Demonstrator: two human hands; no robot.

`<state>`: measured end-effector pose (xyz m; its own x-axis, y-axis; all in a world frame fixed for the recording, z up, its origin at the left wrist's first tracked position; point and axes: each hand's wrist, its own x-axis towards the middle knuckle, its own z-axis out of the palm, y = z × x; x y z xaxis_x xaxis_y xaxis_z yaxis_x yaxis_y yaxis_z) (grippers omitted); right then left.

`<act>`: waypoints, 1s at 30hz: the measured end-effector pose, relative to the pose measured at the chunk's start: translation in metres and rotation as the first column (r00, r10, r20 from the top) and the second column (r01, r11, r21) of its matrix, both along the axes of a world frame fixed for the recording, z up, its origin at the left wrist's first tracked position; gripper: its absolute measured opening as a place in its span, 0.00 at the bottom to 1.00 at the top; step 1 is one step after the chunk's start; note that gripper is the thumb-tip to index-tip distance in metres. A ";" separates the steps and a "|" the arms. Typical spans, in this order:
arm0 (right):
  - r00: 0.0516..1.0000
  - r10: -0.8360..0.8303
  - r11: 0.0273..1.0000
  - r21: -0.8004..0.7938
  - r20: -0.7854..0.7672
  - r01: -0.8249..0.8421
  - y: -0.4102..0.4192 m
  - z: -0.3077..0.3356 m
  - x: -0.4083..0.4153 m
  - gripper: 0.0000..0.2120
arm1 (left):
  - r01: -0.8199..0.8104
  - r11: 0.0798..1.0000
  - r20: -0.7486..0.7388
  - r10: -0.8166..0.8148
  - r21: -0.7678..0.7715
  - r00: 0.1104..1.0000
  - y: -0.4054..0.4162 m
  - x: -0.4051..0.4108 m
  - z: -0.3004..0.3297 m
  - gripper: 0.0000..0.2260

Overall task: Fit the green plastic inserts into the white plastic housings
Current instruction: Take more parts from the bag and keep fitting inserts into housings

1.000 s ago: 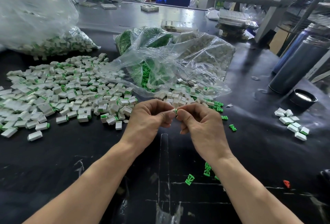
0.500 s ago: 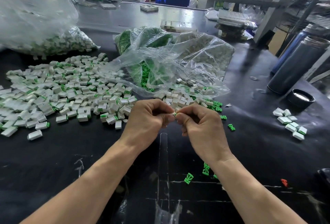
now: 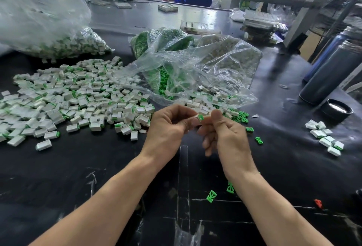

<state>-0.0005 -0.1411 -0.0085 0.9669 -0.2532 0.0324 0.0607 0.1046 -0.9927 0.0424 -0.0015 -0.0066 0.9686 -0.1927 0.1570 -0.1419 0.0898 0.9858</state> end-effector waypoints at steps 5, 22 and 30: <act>0.990 0.093 0.995 -0.011 -0.102 -0.095 0.008 -0.001 0.001 0.32 | 0.079 0.996 -0.057 -0.082 -0.045 0.995 -0.008 -0.004 -0.003 0.04; 0.987 0.086 0.995 0.057 -0.136 -0.079 0.015 0.007 -0.003 0.26 | 0.173 0.984 -0.057 -0.174 -0.032 0.983 -0.012 -0.010 -0.005 0.03; 0.985 -0.062 0.980 -0.195 -0.159 0.031 0.017 -0.008 0.008 0.26 | 0.155 0.987 -0.041 -0.153 0.053 0.987 -0.011 -0.011 -0.003 0.04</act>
